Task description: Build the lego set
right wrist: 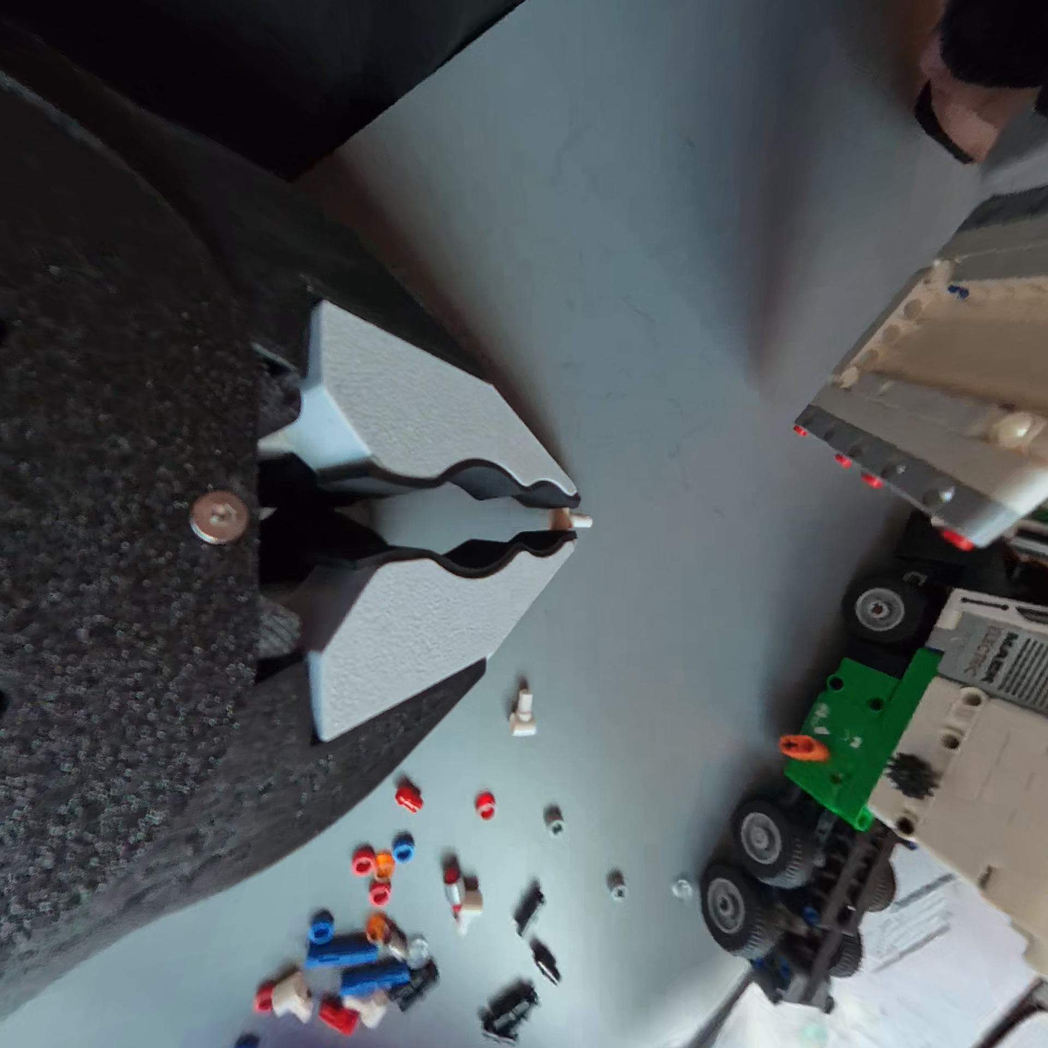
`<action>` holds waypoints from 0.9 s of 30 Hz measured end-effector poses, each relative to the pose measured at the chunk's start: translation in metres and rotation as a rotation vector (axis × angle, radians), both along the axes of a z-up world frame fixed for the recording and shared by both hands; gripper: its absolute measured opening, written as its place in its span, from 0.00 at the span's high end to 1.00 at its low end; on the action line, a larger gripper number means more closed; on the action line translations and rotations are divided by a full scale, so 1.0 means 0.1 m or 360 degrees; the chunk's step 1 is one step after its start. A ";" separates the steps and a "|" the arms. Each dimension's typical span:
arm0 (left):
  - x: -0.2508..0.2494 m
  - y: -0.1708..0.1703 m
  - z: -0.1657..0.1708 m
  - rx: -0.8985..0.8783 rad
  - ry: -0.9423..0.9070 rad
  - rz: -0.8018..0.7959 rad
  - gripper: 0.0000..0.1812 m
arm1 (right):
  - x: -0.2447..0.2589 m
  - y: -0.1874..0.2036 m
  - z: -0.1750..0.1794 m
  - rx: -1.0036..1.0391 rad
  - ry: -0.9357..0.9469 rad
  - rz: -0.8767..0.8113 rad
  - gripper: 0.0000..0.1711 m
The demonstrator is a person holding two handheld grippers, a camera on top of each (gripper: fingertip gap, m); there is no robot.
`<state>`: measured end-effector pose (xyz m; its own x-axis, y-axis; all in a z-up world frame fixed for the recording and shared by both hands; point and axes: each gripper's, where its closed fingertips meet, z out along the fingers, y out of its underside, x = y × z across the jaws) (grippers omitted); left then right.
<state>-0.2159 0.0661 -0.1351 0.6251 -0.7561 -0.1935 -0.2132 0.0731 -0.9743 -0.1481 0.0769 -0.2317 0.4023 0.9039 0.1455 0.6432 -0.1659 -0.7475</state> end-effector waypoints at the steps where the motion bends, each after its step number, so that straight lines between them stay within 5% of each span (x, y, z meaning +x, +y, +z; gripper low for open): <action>1: -0.01 0.01 0.01 -0.0001 -0.0011 0.0005 0.97 | -0.01 0.00 0.05 0.0080 -0.0029 0.0070 0.96; 11: -0.04 0.12 -0.05 0.0237 0.0240 0.0151 0.97 | -0.13 0.07 0.55 0.0021 0.0221 0.0387 0.96; 20: 0.04 0.13 -0.45 0.0565 0.0854 0.0241 0.97 | -0.40 -0.19 0.41 -0.0870 0.0604 0.0288 0.97; 27: 0.13 0.11 -0.66 0.0778 0.1238 0.0245 0.97 | -0.42 -0.21 0.37 -0.0776 0.0497 0.0378 0.97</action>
<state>-0.2030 0.0767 -0.2012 0.2728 -0.3997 -0.8751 -0.8345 0.3544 -0.4219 -0.1899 0.0555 -0.1945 0.1393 0.9067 -0.3982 0.4680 -0.4147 -0.7804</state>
